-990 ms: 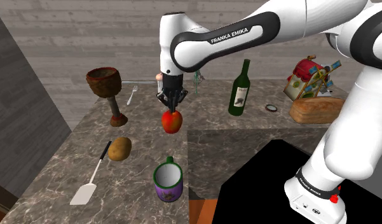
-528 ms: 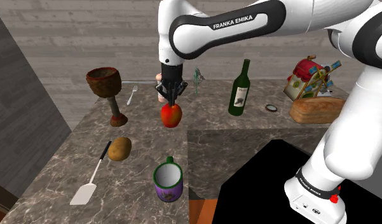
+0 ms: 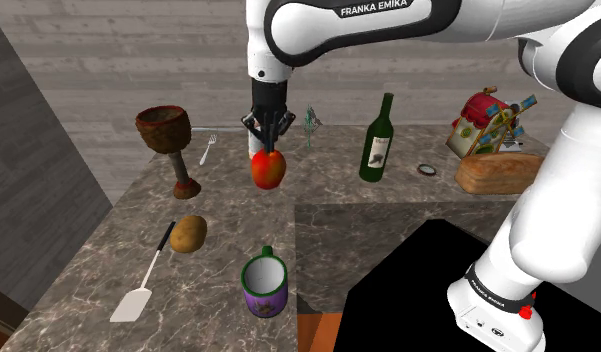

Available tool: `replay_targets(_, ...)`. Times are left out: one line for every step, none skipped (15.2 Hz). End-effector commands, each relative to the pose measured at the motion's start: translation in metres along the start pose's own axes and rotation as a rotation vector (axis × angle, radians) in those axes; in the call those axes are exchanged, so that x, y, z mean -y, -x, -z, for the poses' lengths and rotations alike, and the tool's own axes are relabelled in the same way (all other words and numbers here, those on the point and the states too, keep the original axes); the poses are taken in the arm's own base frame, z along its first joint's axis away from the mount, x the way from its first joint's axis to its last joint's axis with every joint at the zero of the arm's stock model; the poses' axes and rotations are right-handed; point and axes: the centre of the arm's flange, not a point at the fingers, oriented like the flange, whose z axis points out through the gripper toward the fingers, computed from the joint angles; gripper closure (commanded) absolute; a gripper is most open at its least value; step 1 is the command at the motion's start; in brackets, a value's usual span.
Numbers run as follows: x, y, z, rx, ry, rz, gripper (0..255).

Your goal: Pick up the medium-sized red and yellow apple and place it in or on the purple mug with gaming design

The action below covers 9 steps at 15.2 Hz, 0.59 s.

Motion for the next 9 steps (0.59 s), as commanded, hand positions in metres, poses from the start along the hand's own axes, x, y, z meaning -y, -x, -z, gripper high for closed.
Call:
replay_targets(0.001,0.000,0.011,0.000,0.000,0.000,255)
replay_targets(0.002,0.000,0.017,0.000,0.000,0.000,255)
replay_targets(0.002,0.000,0.019,0.000,0.000,0.000,255)
replay_targets(0.008,0.011,0.023,0.000,0.000,0.000,255)
replay_targets(0.015,0.021,0.027,0.000,0.000,0.000,255)
replay_targets(0.021,0.032,0.031,0.000,0.000,0.000,255)
replay_targets(0.028,0.043,0.035,0.000,0.000,0.000,255)
replay_targets(0.034,0.054,0.038,0.000,0.000,0.000,255)
replay_targets(0.041,0.065,0.042,0.000,0.000,0.000,255)
